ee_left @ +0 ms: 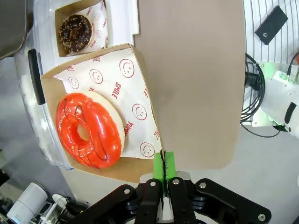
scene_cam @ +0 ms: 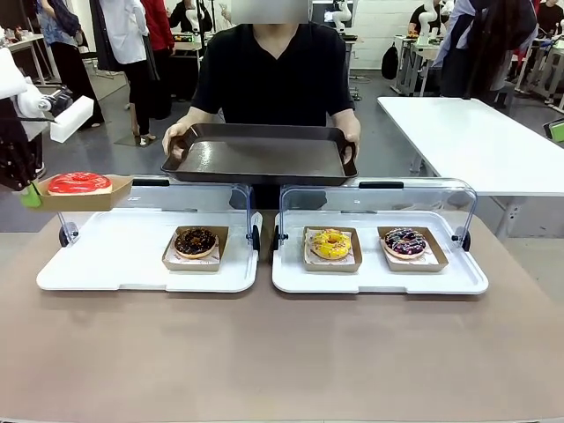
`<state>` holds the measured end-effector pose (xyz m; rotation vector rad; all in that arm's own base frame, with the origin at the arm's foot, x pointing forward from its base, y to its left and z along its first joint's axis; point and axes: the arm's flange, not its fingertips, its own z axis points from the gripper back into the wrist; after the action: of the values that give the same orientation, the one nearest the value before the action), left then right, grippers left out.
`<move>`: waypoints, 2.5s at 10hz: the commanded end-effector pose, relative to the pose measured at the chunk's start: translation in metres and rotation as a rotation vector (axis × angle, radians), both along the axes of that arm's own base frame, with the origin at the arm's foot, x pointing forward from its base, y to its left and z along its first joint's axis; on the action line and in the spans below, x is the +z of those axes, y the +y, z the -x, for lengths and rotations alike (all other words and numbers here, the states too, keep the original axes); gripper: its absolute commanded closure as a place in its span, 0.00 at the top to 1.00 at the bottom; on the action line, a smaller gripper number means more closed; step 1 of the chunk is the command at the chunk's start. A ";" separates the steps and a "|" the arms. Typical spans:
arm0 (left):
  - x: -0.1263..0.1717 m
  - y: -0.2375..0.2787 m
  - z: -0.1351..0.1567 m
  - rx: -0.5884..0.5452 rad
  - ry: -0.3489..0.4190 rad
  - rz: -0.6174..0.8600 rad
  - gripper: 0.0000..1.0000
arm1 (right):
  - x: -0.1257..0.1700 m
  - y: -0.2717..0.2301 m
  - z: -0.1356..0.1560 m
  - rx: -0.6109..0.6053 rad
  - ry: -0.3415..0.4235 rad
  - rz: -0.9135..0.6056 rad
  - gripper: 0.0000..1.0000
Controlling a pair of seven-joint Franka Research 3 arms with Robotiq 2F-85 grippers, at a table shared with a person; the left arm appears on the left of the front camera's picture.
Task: Provide the desired donut to the person.
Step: Place the picked Paper togo box onto the Handle tray extended by the person.
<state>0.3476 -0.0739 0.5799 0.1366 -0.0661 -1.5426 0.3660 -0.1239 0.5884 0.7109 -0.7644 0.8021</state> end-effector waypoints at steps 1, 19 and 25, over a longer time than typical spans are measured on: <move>0.020 -0.011 0.004 -0.013 -0.058 0.008 0.01 | 0.000 -0.001 0.000 0.000 -0.005 -0.014 1.00; -0.002 -0.146 -0.209 -0.054 -0.073 0.082 0.01 | 0.000 -0.001 0.000 0.000 -0.005 -0.014 1.00; -0.012 -0.138 -0.221 -0.058 -0.045 0.093 0.61 | 0.000 -0.001 0.000 0.000 -0.005 -0.014 1.00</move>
<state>0.5647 -0.2133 0.5636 0.1296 -0.1764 -1.5775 0.3659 -0.1241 0.5890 0.7101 -0.7655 0.8022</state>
